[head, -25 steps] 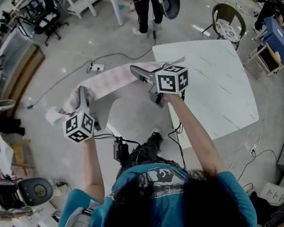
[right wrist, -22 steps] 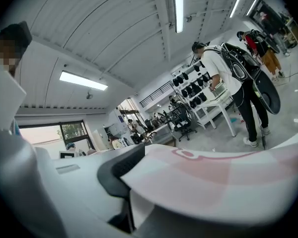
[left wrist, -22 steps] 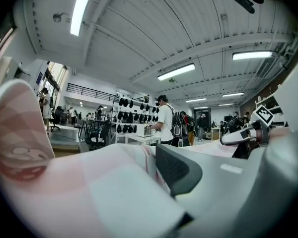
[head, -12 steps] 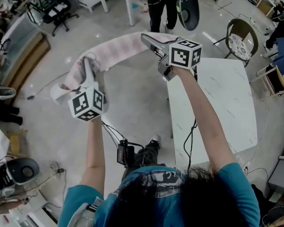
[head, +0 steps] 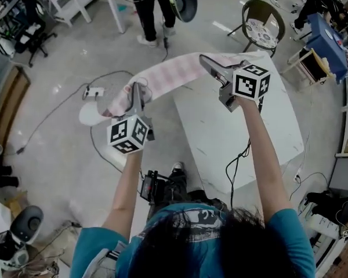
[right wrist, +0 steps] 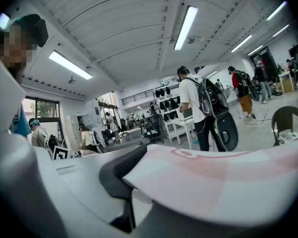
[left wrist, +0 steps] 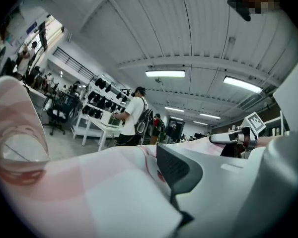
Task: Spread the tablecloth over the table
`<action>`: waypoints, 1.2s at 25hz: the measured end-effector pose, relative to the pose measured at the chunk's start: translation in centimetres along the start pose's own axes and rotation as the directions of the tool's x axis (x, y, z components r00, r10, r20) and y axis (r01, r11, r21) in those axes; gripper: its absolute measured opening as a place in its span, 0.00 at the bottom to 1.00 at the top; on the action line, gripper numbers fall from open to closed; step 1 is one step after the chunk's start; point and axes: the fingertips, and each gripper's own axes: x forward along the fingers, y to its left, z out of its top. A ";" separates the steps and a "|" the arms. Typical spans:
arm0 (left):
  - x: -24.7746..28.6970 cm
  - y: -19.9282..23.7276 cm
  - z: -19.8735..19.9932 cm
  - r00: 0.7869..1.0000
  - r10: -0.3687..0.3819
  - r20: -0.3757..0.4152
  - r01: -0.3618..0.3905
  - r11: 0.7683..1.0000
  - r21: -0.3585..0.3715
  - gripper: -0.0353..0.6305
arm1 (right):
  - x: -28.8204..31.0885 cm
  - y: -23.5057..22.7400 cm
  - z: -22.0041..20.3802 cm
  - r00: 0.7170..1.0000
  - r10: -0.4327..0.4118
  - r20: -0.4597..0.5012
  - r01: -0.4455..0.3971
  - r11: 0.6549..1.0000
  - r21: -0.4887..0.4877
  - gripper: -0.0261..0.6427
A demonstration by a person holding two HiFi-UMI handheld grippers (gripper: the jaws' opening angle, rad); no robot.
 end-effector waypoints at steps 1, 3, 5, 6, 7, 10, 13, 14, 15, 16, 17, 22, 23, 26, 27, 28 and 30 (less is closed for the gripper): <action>0.3 -1.1 -0.8 1.000 -0.022 -0.015 0.021 1.000 -0.019 0.18 | -1.3 -0.7 -0.3 1.000 -0.022 0.005 0.022 1.000 0.014 0.08; 0.6 -3.5 -1.9 0.998 -0.055 -0.029 0.054 0.998 -0.043 0.18 | -4.1 -2.0 -1.3 0.998 -0.061 0.015 0.060 0.997 0.057 0.08; 0.5 -6.1 -2.9 0.996 -0.078 -0.033 0.076 0.995 -0.063 0.18 | -7.0 -3.4 -2.7 0.995 -0.093 0.032 0.089 0.989 0.118 0.08; 0.3 -7.6 -3.5 0.996 -0.087 -0.034 0.084 0.993 -0.082 0.18 | -8.4 -4.3 -3.4 0.993 -0.105 0.045 0.097 0.983 0.153 0.08; 0.2 -8.9 -4.2 0.995 -0.095 -0.036 0.090 0.990 -0.108 0.18 | -9.8 -5.1 -4.2 0.992 -0.114 0.060 0.101 0.977 0.186 0.08; -0.3 -11.5 -5.8 0.994 -0.103 -0.043 0.094 0.980 -0.174 0.17 | -12.5 -6.7 -5.6 0.988 -0.121 0.097 0.093 0.963 0.253 0.07; -0.7 -12.2 -6.2 0.994 -0.091 -0.057 0.079 0.980 -0.184 0.17 | -13.1 -6.9 -5.8 0.989 -0.099 0.111 0.068 0.963 0.260 0.07; -0.9 -12.4 -6.2 0.994 -0.086 -0.061 0.074 0.980 -0.184 0.17 | -13.3 -6.8 -5.7 0.990 -0.088 0.114 0.056 0.965 0.254 0.07; -1.3 -12.6 -6.1 0.994 -0.083 -0.064 0.070 0.980 -0.184 0.17 | -13.5 -6.5 -5.5 0.990 -0.075 0.117 0.044 0.968 0.248 0.07; -1.8 -12.8 -5.9 0.995 -0.081 -0.066 0.067 0.980 -0.185 0.17 | -13.8 -6.1 -5.3 0.991 -0.063 0.118 0.033 0.970 0.241 0.07; -2.3 -13.0 -5.5 0.995 -0.079 -0.067 0.065 0.980 -0.189 0.17 | -14.0 -5.5 -5.0 0.992 -0.051 0.118 0.022 0.972 0.235 0.07; -3.8 -19.4 -7.0 0.995 -0.082 -0.062 0.059 0.951 -0.305 0.16 | -20.6 -6.9 -4.5 0.993 0.005 0.117 -0.032 0.974 0.223 0.07; -3.9 -21.7 -8.5 0.995 -0.083 -0.060 0.058 0.939 -0.340 0.16 | -22.9 -8.1 -5.2 0.993 0.012 0.117 -0.038 0.975 0.221 0.07; -4.5 -27.2 -12.5 0.995 -0.090 -0.049 0.061 0.904 -0.423 0.14 | -28.4 -10.9 -7.3 0.994 0.016 0.107 -0.040 0.973 0.226 0.07; -4.7 -28.0 -13.3 0.994 -0.093 -0.050 0.062 0.897 -0.437 0.13 | -29.3 -11.2 -7.7 0.995 0.013 0.099 -0.036 0.973 0.230 0.07; -4.9 -28.3 -13.7 0.994 -0.098 -0.055 0.064 0.895 -0.441 0.13 | -29.8 -11.3 -7.9 0.996 0.008 0.092 -0.030 0.972 0.233 0.07; -4.9 -28.8 -13.8 0.990 -0.116 -0.074 0.075 0.906 -0.417 0.13 | -30.4 -11.2 -7.9 0.996 -0.006 0.084 -0.014 0.971 0.239 0.07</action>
